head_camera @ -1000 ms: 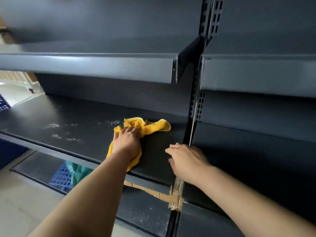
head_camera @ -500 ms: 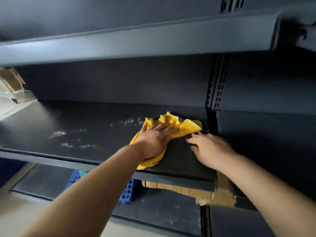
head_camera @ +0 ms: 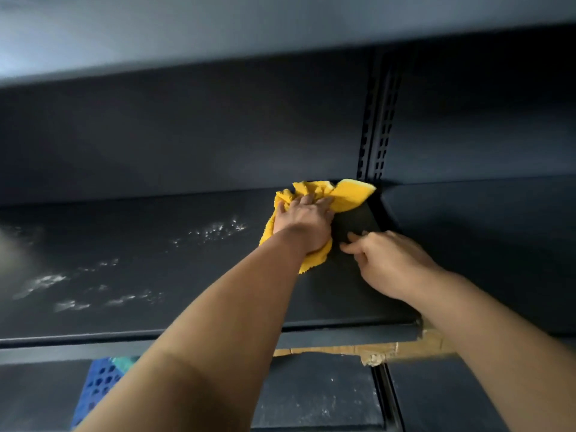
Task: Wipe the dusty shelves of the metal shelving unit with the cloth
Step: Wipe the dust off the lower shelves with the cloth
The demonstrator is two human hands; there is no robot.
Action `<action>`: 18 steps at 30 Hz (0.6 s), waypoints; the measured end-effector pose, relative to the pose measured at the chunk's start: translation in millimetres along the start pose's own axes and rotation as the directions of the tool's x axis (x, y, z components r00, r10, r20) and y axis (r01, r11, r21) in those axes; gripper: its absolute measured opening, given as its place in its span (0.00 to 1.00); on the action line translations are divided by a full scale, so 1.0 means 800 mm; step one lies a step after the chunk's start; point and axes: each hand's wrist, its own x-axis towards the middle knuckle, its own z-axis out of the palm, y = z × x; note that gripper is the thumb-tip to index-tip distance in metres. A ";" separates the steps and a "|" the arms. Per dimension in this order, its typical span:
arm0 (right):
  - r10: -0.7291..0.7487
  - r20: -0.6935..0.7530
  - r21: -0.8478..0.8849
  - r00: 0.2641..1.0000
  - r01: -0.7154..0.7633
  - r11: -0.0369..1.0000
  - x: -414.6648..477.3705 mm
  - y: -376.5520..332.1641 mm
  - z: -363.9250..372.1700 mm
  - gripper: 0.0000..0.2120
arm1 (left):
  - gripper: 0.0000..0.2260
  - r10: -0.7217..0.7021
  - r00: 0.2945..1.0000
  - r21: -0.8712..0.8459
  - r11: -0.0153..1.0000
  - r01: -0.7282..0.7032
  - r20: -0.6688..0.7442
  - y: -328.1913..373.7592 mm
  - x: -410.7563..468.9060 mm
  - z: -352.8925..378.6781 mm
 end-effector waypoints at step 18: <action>-0.124 0.000 -0.104 0.992 0.124 0.987 0.028 -0.070 0.014 0.23 | 0.25 -0.479 0.874 -0.015 0.878 0.479 -0.083 -0.195 -0.098 -0.036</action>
